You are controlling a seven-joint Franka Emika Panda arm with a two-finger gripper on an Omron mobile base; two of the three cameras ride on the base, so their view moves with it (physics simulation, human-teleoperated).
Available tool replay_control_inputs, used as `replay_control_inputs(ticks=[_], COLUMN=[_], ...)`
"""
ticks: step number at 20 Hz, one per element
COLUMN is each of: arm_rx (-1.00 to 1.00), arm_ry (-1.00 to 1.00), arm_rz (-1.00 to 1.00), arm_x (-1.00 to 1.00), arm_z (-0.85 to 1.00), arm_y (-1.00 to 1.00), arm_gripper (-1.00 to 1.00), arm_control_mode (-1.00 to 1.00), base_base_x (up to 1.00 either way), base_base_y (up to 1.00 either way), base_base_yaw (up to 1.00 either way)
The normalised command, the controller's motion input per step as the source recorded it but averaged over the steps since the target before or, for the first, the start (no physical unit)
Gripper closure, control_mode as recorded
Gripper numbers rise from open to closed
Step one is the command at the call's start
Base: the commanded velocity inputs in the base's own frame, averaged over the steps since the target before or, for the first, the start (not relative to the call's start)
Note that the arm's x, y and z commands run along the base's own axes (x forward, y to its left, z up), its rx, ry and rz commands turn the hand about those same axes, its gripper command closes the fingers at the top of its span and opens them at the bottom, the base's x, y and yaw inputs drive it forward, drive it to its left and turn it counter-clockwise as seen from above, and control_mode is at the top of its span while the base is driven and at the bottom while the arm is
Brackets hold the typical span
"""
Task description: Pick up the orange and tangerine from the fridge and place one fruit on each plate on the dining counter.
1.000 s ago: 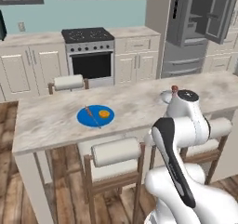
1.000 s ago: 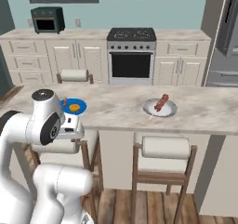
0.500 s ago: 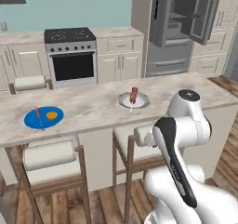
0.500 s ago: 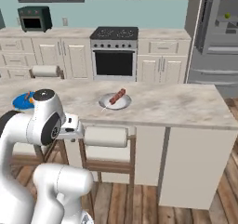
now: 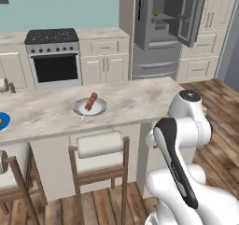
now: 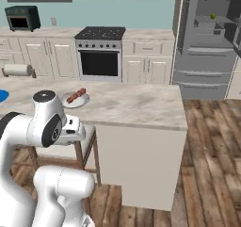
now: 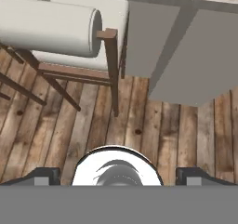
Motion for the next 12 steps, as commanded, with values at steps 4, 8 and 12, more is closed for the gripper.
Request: replay_control_inputs(ticks=[4,8,12], arm_rx=[0.00,0.00,0.00], arm_ry=[0.00,0.00,0.00], arm_rz=[0.00,0.00,0.00], arm_x=[0.00,0.00,0.00], arm_z=[0.00,0.00,0.00], arm_y=[0.00,0.00,0.00], arm_gripper=[-1.00,-1.00,-1.00], arm_control_mode=[1.00,1.00,1.00], base_base_x=[0.18,0.28,0.38], base_base_y=[-1.00,-1.00,-1.00], base_base_yaw=[0.13,0.13,0.13])
